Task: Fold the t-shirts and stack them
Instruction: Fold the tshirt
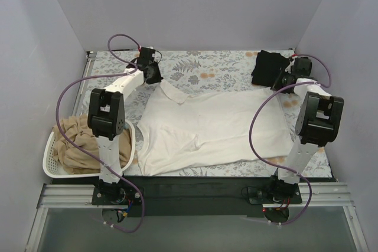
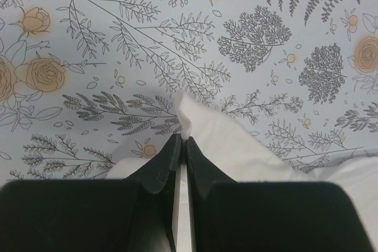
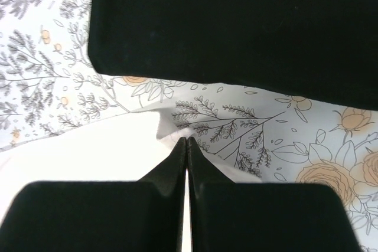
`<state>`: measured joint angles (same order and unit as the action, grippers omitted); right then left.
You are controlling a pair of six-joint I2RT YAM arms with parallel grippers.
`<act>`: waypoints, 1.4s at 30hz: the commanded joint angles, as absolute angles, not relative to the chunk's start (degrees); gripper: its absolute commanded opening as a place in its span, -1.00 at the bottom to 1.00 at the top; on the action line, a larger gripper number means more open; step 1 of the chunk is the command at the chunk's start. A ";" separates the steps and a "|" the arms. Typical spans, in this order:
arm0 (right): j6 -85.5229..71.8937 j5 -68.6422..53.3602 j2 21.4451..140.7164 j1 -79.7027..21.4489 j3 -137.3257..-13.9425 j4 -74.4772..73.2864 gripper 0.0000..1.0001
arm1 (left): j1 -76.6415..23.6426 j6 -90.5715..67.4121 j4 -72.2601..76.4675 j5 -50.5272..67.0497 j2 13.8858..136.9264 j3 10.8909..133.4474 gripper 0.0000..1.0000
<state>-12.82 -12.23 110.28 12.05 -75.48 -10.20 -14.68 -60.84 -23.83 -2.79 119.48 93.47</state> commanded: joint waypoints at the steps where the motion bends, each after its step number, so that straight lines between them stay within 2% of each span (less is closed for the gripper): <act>1: -13.10 -13.45 105.56 12.66 -76.11 -8.79 -0.97 | -14.41 -62.05 -29.43 -0.09 114.87 97.81 -1.00; 10: -13.18 -13.62 101.69 13.10 -72.95 -8.79 -0.97 | -14.41 -63.81 -30.94 2.55 110.05 92.30 -1.00; 20: -12.66 -13.45 96.69 13.10 -66.80 -8.79 -0.97 | -14.41 -66.71 -26.72 6.06 98.28 75.42 -1.00; 34: -9.58 -5.10 80.86 13.71 -55.38 -5.98 -0.97 | -14.41 -72.86 -25.84 14.41 78.42 60.04 -1.00; 42: -8.70 -0.45 72.25 14.15 -46.68 1.12 -0.97 | -14.50 -77.78 -25.93 19.24 67.25 52.22 -1.00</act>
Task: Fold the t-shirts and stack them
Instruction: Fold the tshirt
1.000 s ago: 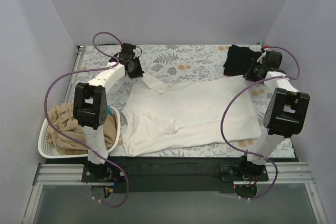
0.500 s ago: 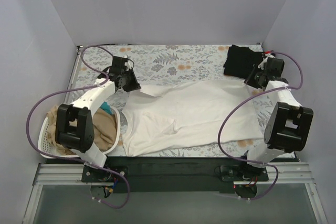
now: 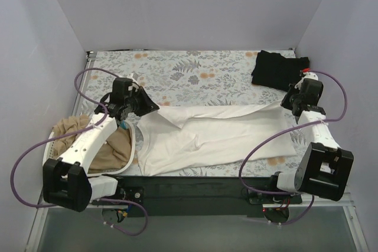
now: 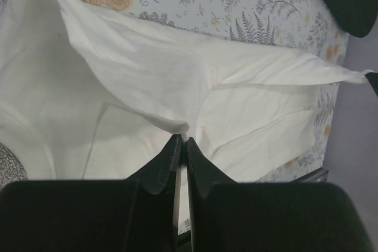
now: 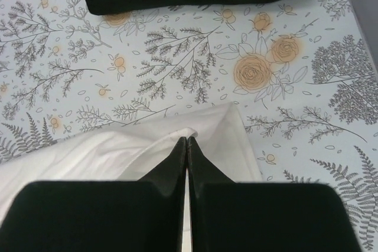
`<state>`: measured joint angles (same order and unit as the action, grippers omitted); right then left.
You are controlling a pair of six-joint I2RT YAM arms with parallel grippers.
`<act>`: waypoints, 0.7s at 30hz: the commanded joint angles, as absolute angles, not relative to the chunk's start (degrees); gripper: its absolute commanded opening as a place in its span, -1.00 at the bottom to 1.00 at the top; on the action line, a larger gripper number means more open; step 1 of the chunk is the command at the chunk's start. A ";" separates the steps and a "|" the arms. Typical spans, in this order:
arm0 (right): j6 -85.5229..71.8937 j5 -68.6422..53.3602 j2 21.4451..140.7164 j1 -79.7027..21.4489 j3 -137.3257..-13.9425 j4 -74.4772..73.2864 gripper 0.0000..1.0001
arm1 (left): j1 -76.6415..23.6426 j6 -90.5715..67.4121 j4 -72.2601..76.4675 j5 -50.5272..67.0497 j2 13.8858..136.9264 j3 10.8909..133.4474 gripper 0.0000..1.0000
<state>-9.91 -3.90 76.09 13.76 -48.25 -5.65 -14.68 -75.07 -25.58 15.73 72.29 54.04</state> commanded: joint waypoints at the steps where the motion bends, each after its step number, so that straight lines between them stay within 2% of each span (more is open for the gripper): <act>1: -8.70 -0.27 71.64 14.15 -45.28 1.66 -0.97 | -14.50 -78.65 -26.01 20.12 66.19 51.69 -1.00; 21: -8.44 8.08 65.13 14.50 -36.31 2.72 -0.97 | -14.50 -77.52 -37.70 18.64 51.25 43.51 -1.00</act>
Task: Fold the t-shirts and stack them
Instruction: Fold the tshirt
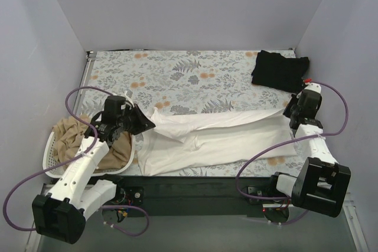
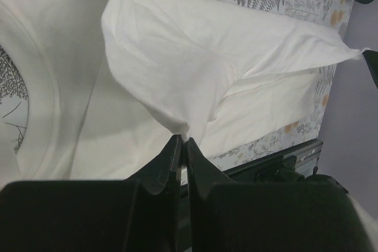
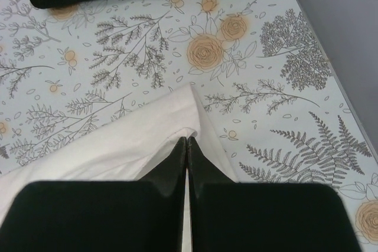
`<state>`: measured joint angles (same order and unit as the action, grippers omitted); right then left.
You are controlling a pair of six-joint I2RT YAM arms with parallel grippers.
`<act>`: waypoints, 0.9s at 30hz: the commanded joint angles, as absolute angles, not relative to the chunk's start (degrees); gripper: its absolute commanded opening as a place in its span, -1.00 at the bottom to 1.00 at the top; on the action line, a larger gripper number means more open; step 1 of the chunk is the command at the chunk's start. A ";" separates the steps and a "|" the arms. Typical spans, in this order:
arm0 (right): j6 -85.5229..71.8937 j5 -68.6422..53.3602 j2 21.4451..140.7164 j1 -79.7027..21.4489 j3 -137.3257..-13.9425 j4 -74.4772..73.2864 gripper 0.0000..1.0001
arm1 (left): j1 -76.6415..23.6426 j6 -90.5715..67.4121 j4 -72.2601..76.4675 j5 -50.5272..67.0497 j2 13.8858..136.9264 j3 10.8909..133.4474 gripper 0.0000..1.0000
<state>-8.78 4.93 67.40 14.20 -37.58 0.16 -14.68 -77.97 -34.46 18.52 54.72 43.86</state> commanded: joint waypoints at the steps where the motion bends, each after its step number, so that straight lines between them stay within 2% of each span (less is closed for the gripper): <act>1: -8.52 8.26 64.69 14.50 -35.78 2.72 -0.97 | -14.50 -77.52 -38.14 18.63 50.81 43.42 -1.00; 8: -11.16 10.98 59.25 14.50 -31.29 2.72 -0.95 | -14.50 -77.26 -40.16 20.83 49.13 40.43 -1.00; 9: -11.51 11.77 58.72 14.50 -30.77 2.72 -0.92 | -14.50 -77.17 -41.12 20.92 48.52 40.43 -0.91; 10: -12.30 12.21 58.19 14.50 -30.33 2.64 -0.88 | -14.50 -77.08 -41.65 21.00 48.17 40.52 -0.69; 11: -12.57 12.65 56.97 14.50 -29.02 2.64 -0.63 | -14.50 -76.82 -42.36 21.09 47.82 40.69 -0.47; 13: -13.88 14.06 55.47 14.50 -27.61 2.64 -0.46 | -14.50 -76.64 -44.46 21.36 46.33 41.65 -0.22; 14: -14.67 14.76 53.63 14.50 -26.29 2.29 -0.35 | -14.50 -76.64 -45.26 21.62 45.71 42.18 -0.04; 15: -15.46 16.77 52.40 14.50 -25.50 2.11 -0.31 | -14.50 -76.64 -46.48 21.62 45.18 42.62 0.06; 20: -20.21 21.88 37.93 14.50 -19.87 1.93 -0.13 | -14.50 -76.47 -46.85 22.50 45.17 45.44 0.14; 23: -19.78 19.79 32.28 14.50 -17.23 6.49 -0.05 | -14.50 -75.33 -45.09 20.92 48.76 45.88 0.15; 27: -18.90 16.27 37.77 14.50 -20.63 9.58 -0.01 | -14.50 -74.18 -38.78 16.01 55.36 46.58 0.20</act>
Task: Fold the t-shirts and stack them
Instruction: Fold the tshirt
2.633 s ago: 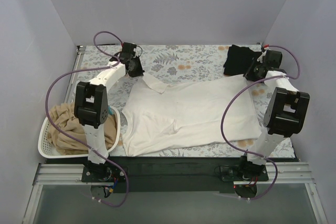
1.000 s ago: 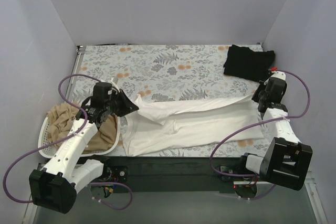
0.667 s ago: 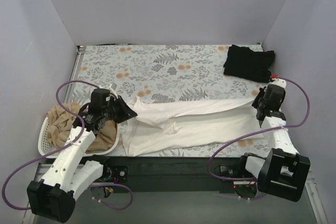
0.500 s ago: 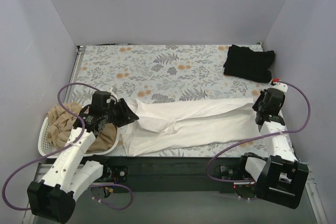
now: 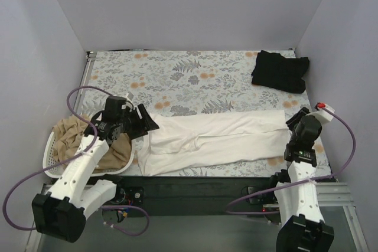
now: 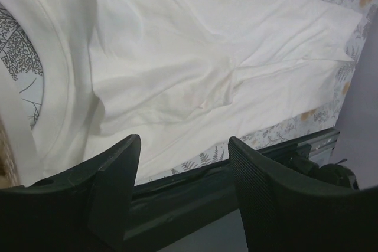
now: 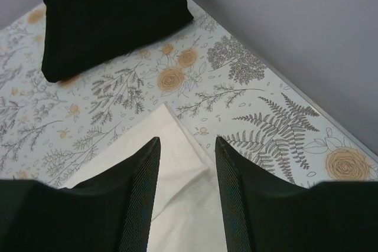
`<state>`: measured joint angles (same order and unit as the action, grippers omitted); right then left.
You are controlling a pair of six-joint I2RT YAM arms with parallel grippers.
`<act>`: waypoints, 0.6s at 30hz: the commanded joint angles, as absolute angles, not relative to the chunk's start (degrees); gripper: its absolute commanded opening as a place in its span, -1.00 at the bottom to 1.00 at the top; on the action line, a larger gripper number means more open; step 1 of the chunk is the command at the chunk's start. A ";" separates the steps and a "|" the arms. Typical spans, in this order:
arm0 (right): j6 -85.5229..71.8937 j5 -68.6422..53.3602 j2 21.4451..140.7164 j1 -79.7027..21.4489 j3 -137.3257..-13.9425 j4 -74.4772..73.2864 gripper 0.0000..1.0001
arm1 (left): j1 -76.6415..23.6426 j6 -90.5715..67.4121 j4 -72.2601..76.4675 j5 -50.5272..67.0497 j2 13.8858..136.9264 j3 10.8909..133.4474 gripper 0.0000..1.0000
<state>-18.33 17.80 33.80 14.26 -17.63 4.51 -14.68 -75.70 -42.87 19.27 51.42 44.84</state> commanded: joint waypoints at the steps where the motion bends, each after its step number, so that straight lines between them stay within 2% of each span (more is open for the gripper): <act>1: -18.46 15.39 43.01 14.50 -21.96 9.49 -0.01 | -14.50 -73.74 -37.80 15.04 57.29 47.19 0.21; 7: -15.29 5.98 60.53 14.50 -32.32 8.53 -0.04 | -14.41 -71.29 -31.73 8.01 70.03 51.15 0.25; 18: -10.81 2.64 69.34 15.47 -37.26 8.70 -0.07 | -14.41 -69.96 -25.58 2.46 84.19 55.72 0.28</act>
<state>-13.02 4.19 67.92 14.66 -34.65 6.37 -14.68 -71.35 -27.88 5.06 82.61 53.58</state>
